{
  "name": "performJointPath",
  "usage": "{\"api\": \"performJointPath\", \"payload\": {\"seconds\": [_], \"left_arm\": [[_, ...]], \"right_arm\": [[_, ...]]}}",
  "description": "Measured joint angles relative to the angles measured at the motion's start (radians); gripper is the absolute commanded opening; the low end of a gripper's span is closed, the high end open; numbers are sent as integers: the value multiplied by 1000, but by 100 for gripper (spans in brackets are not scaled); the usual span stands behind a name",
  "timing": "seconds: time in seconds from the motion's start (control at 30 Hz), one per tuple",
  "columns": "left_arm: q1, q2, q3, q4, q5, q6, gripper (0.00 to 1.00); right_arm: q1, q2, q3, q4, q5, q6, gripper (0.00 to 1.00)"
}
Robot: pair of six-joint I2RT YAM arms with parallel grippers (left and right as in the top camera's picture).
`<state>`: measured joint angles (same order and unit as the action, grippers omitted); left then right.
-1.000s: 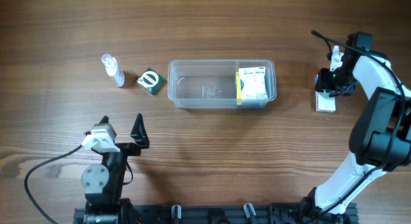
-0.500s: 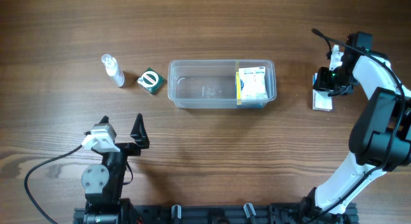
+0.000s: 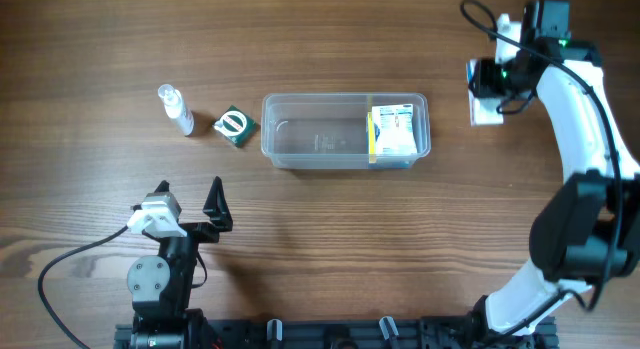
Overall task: Pack container
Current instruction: 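Carry the Panadol box left and lower it into the container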
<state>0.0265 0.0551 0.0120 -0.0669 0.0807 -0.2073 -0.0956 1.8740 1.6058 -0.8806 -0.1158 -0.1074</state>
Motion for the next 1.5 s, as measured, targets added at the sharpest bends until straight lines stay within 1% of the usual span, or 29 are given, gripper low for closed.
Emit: {"api": "performJointPath", "payload": {"seconds": [0.1, 0.27, 0.33, 0.5, 0.6, 0.8, 1.0, 1.27, 1.37, 1.43, 1.47, 1.5], "left_arm": [[0, 0, 0, 0, 0, 0, 100], [0, 0, 0, 0, 0, 0, 100], [0, 0, 0, 0, 0, 0, 100], [0, 0, 0, 0, 0, 0, 100], [0, 0, 0, 0, 0, 0, 100], [0, 0, 0, 0, 0, 0, 100], [0, 0, 0, 0, 0, 0, 100], [0, 0, 0, 0, 0, 0, 100], [0, 0, 0, 0, 0, 0, 100], [0, 0, 0, 0, 0, 0, 100], [0, 0, 0, 0, 0, 0, 100], [0, 0, 0, 0, 0, 0, 100]], "right_arm": [[55, -59, 34, -10, 0, -15, 44], [162, -138, 41, -26, 0, -64, 45], [245, -166, 41, -44, -4, -82, 45], [392, -171, 40, -85, -8, -127, 44], [463, -171, 41, -94, -8, -150, 40], [574, -171, 40, -98, -8, -185, 41], [595, -153, 35, -67, -8, -191, 43], [598, -45, 31, -31, -34, -191, 40], [606, -8, 30, -20, -34, -191, 40], [609, 6, 29, -15, -33, -207, 42], [610, 10, 29, -13, -33, -216, 47], [610, 15, 29, -11, -33, -229, 49]]}}
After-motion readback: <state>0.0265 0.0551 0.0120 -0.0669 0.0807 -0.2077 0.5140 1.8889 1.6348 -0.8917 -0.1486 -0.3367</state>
